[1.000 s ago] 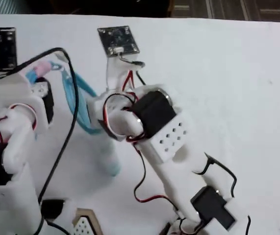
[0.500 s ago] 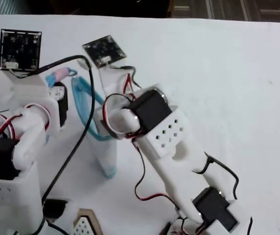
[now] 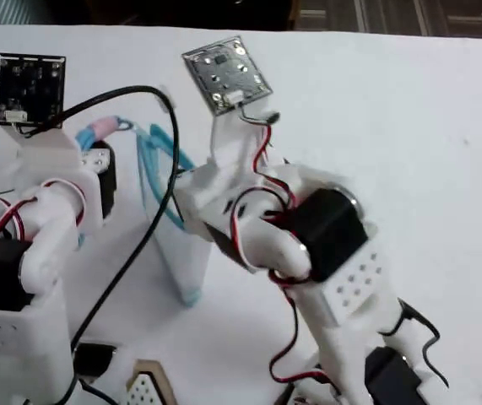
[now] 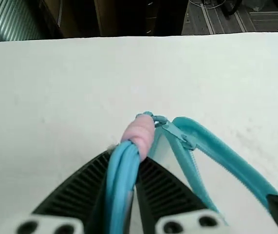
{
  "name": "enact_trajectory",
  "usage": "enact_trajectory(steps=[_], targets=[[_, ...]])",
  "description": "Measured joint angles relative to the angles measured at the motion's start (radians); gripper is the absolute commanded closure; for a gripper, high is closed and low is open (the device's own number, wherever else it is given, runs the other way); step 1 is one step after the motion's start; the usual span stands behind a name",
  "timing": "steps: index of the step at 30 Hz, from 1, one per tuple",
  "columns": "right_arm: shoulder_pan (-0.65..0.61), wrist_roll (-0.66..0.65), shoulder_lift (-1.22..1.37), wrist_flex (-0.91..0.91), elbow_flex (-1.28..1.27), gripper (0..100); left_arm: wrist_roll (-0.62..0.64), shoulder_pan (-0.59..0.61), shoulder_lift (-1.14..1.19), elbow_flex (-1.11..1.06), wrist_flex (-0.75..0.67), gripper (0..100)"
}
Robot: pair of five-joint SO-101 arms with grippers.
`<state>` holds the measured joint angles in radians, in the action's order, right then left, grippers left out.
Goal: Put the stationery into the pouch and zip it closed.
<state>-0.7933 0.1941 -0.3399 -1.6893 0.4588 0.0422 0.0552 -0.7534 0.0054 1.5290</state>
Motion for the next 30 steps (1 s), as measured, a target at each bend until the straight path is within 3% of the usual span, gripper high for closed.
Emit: enact_trajectory(steps=[9, 12, 17, 25, 30], targets=[[-0.003, 0.008, -0.319, -0.058, -0.029, 76.2, -0.012, -0.005, 0.0, 0.0, 0.0, 98], [-0.005, 0.015, -0.456, -0.06, -0.158, 75.3, -0.012, 0.0, 0.0, 0.0, 0.0, 98], [-0.003, 0.152, -0.681, -0.038, -0.519, 61.8, -0.012, -0.003, 0.0, 0.0, 0.0, 98], [-0.121, 0.166, -1.025, 0.339, -1.097, 60.4, -0.012, -0.003, 0.0, 0.0, 0.0, 98], [-0.135, 0.166, -1.059, 0.56, -1.263, 60.4, -0.012, -0.003, 0.0, 0.0, 0.0, 98]])
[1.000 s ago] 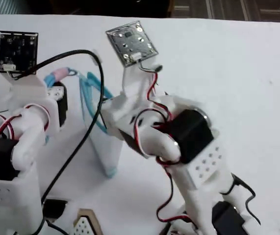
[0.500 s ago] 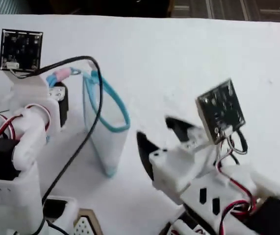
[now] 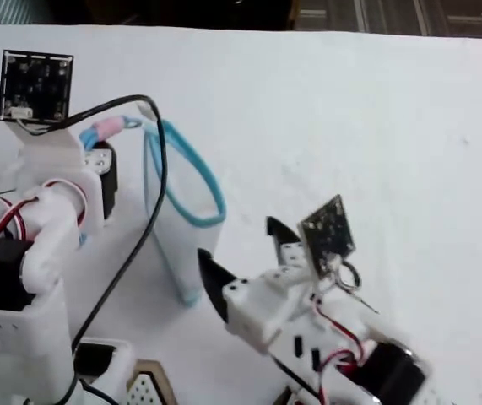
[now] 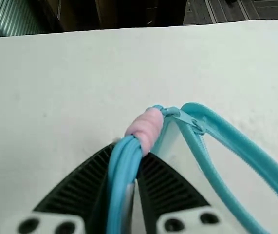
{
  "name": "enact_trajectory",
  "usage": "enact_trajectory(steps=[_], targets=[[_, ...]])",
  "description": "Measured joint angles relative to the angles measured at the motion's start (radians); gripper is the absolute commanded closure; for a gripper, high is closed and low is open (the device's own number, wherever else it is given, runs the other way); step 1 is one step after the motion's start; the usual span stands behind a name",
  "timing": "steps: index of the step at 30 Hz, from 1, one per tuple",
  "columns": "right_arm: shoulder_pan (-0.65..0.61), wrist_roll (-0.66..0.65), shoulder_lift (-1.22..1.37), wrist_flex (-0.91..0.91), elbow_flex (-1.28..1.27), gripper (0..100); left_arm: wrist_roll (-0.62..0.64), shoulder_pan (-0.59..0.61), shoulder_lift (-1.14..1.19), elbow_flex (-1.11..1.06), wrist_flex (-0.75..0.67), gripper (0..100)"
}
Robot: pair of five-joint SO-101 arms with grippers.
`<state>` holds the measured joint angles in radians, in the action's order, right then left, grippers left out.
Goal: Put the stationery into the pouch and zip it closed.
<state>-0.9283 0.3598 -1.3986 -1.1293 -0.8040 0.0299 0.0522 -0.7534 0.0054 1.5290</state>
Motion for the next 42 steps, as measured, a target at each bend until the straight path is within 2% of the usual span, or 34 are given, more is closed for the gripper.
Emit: enact_trajectory(steps=[5, 13, 21, 28, 38, 42], targets=[[-0.052, 0.0, 0.015, 0.133, -0.021, 60.4, 0.0, 0.0, 0.0, 0.0, 0.0, 98], [-0.064, 0.0, 0.087, 0.298, -0.026, 60.4, 0.0, -0.002, 0.0, 0.0, 0.0, 98], [-0.058, 0.002, 0.166, 0.382, -0.028, 60.4, 0.0, -0.002, 0.0, 0.0, 0.0, 98], [-0.037, -0.069, 0.181, 0.416, -0.028, 60.8, 0.0, -0.002, 0.0, 0.0, 0.0, 98], [0.003, -0.075, 0.199, 0.416, -0.028, 86.4, 0.0, 0.003, 0.0, 0.0, 0.0, 98], [0.029, -0.075, 0.196, 0.417, -0.06, 90.1, 0.0, 0.003, 0.0, 0.0, 0.0, 98]])
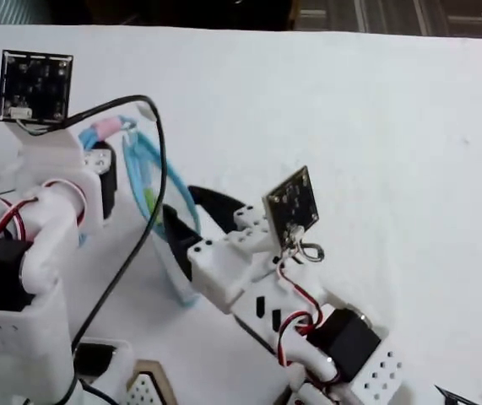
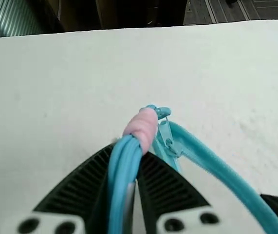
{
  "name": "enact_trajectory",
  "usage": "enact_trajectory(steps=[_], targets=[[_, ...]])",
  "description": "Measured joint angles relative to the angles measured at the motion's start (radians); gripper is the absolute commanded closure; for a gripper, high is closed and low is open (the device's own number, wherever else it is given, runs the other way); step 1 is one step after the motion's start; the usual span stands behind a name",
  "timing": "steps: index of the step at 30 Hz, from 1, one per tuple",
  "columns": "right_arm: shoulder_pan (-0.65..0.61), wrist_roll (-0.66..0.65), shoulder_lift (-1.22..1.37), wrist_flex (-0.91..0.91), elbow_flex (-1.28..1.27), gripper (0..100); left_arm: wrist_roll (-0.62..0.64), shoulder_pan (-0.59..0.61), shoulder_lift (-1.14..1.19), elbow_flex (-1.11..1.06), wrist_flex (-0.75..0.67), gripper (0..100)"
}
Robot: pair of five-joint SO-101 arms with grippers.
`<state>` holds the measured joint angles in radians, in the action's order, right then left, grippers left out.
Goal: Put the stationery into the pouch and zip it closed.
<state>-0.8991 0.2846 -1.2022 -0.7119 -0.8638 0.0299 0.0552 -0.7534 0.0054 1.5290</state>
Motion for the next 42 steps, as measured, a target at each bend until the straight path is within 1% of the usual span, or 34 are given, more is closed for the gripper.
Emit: enact_trajectory(steps=[2, 6, 8, 12, 17, 21, 28, 32, 39, 42], targets=[[0.0, 0.0, -0.008, 0.008, -0.018, 85.8, 0.0, 0.0, 0.0, 0.0, 0.0, 98], [0.0, 0.0, -0.008, 0.009, -0.034, 69.0, 0.0, 0.0, 0.0, 0.0, 0.0, 98], [0.0, 0.0, -0.008, 0.009, -0.034, 66.1, 0.0, -0.002, 0.0, 0.0, 0.0, 98], [0.0, 0.0, -0.023, 0.009, -0.034, 68.4, 0.0, -0.002, 0.0, 0.0, 0.0, 98], [0.0, 0.003, -0.034, 0.008, -0.034, 68.6, 0.0, -0.002, 0.0, 0.0, 0.0, 98], [-0.002, 0.031, -0.035, 0.002, -0.002, 68.6, 0.0, -0.002, 0.0, 0.0, 0.0, 98], [-0.002, 0.04, -0.035, -0.123, 0.121, 68.4, 0.0, -0.002, 0.0, 0.0, 0.0, 98], [-0.003, 0.081, -0.035, -0.164, 0.147, 68.4, 0.0, -0.002, 0.0, 0.0, 0.0, 98], [-0.094, 0.097, -0.035, -0.184, 0.149, 68.4, -0.002, -0.003, 0.0, 0.0, 0.0, 98], [-0.103, 0.097, -0.035, -0.184, 0.149, 68.4, -0.021, -0.002, 0.0, 0.0, 0.0, 98]])
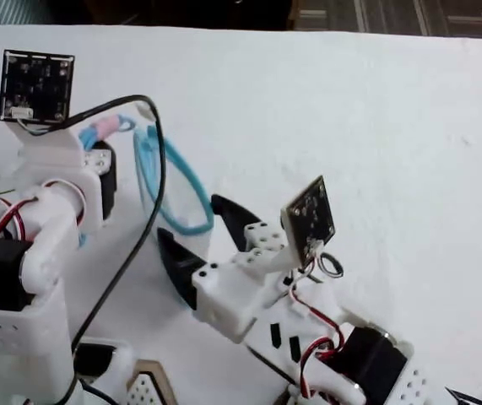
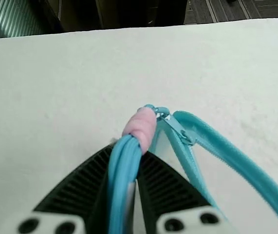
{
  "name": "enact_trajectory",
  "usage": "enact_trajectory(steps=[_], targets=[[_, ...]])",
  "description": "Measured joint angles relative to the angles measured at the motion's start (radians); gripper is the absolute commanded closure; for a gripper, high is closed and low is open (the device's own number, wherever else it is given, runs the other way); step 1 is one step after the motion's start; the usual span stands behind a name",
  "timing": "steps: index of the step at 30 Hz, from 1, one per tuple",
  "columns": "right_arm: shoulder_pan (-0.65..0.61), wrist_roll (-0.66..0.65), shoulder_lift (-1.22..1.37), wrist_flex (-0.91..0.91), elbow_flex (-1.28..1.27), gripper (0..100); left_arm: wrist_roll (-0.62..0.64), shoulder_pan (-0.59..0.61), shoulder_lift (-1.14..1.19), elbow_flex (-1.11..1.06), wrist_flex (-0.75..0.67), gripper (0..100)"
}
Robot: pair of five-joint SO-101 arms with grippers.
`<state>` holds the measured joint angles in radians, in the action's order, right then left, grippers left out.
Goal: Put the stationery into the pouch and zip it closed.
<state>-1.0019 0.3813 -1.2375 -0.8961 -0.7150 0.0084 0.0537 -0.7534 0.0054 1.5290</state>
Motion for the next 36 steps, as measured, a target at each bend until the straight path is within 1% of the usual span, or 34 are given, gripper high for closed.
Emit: enact_trajectory(steps=[5, 8, 12, 21, 28, 36], targets=[[-0.003, -0.008, -0.003, 0.006, -0.017, 68.3, -0.002, -0.002, 0.0, 0.0, 0.0, 98], [-0.006, -0.061, 0.0, 0.046, -0.089, 68.3, -0.002, 0.0, 0.0, 0.0, 0.0, 98], [-0.031, -0.094, -0.008, 0.051, -0.103, 68.3, -0.002, -0.002, 0.0, 0.0, 0.0, 98], [-0.029, -0.098, -0.023, 0.077, -0.103, 68.3, -0.002, 0.0, 0.0, 0.0, 0.0, 98], [-0.026, -0.133, -0.023, 0.117, -0.14, 68.6, -0.002, -0.002, 0.0, 0.0, 0.0, 98], [0.011, -0.135, -0.023, 0.124, -0.141, 68.7, -0.002, -0.002, 0.0, 0.0, 0.0, 98]])
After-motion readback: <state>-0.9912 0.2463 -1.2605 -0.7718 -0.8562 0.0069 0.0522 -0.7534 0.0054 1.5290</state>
